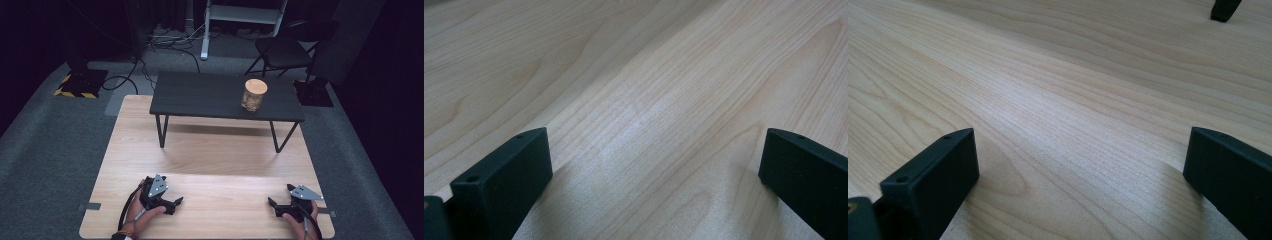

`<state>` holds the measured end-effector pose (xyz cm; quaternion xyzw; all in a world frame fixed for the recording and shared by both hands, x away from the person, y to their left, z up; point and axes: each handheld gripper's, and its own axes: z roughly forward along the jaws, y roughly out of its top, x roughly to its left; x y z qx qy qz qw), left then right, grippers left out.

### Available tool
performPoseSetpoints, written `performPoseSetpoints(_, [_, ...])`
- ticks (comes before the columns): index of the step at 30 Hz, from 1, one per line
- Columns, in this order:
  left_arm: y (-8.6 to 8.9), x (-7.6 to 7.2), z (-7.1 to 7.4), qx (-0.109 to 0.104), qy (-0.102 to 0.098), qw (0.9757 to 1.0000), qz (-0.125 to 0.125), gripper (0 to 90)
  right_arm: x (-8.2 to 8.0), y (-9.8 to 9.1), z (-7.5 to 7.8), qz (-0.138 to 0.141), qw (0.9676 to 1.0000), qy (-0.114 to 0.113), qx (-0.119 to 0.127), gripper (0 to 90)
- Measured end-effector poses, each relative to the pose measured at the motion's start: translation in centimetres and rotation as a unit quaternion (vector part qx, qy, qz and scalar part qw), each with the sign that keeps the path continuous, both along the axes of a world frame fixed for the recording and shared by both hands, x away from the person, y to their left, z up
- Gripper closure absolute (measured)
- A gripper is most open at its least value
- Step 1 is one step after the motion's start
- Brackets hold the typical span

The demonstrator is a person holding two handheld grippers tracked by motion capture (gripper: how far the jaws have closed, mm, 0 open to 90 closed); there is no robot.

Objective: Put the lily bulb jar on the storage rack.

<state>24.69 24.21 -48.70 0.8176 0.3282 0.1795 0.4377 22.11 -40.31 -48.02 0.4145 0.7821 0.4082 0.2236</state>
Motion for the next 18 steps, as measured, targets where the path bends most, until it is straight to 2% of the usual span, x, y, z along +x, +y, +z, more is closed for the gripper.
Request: performPoseSetpoints(18, [-0.07,-0.03,0.00,0.000,0.000,1.0000,0.002,0.5,0.05,0.15,0.03,-0.001,1.0000,0.001,-0.001,0.0])
